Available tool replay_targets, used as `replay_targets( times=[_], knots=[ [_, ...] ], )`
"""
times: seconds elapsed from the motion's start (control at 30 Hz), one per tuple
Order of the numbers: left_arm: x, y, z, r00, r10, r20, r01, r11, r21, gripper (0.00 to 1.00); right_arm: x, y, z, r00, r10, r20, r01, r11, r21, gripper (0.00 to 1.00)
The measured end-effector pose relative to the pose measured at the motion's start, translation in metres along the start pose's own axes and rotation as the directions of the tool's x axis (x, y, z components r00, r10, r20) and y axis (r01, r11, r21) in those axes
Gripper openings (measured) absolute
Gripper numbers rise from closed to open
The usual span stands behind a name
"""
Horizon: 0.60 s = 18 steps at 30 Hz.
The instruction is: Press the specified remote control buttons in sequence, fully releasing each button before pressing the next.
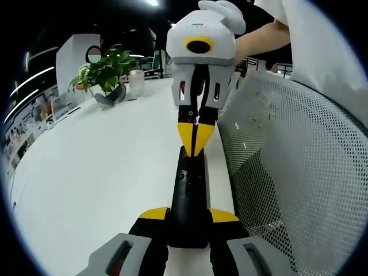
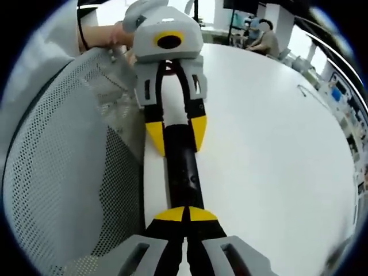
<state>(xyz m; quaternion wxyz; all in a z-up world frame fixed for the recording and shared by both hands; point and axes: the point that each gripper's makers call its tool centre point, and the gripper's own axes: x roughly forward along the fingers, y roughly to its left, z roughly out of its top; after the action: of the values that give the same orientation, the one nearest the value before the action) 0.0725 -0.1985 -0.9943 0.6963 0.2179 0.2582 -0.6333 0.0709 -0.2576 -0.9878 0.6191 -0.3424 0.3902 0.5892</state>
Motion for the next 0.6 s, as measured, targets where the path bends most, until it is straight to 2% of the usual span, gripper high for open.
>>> replay_targets(
  times=[0.13, 0.23, 0.33, 0.43, 0.6],
  knots=[
    [0.0001, -0.0001, -0.0001, 1.000, 0.001, 0.001, -0.001, 1.000, -0.002, 0.25, 0.0012, 0.0013, 0.0011, 0.999, 0.007, -0.033, -0.008, 0.999, -0.039, 0.00],
    [0.0000, 0.0000, 0.0003, 1.000, 0.002, 0.002, -0.002, 1.000, -0.005, 0.25, 0.0019, 0.0012, 0.0003, 0.995, -0.025, -0.093, 0.013, 0.993, -0.121, 0.00],
    [0.0000, 0.0001, 0.0003, 1.000, 0.001, 0.004, -0.001, 1.000, -0.007, 0.25, 0.0029, 0.0025, 0.0007, 0.993, -0.048, -0.112, 0.030, 0.986, -0.161, 0.00],
    [-0.0002, 0.0003, 0.0002, 1.000, 0.001, 0.005, -0.001, 1.000, -0.007, 0.25, 0.0024, 0.0006, 0.0004, 0.994, -0.065, -0.090, 0.054, 0.990, -0.128, 0.00],
    [-0.0001, 0.0004, 0.0005, 1.000, 0.000, 0.005, 0.000, 1.000, -0.005, 0.25, 0.0000, -0.0015, 0.0011, 0.997, -0.073, 0.029, 0.072, 0.996, 0.044, 0.00]
  ],
)
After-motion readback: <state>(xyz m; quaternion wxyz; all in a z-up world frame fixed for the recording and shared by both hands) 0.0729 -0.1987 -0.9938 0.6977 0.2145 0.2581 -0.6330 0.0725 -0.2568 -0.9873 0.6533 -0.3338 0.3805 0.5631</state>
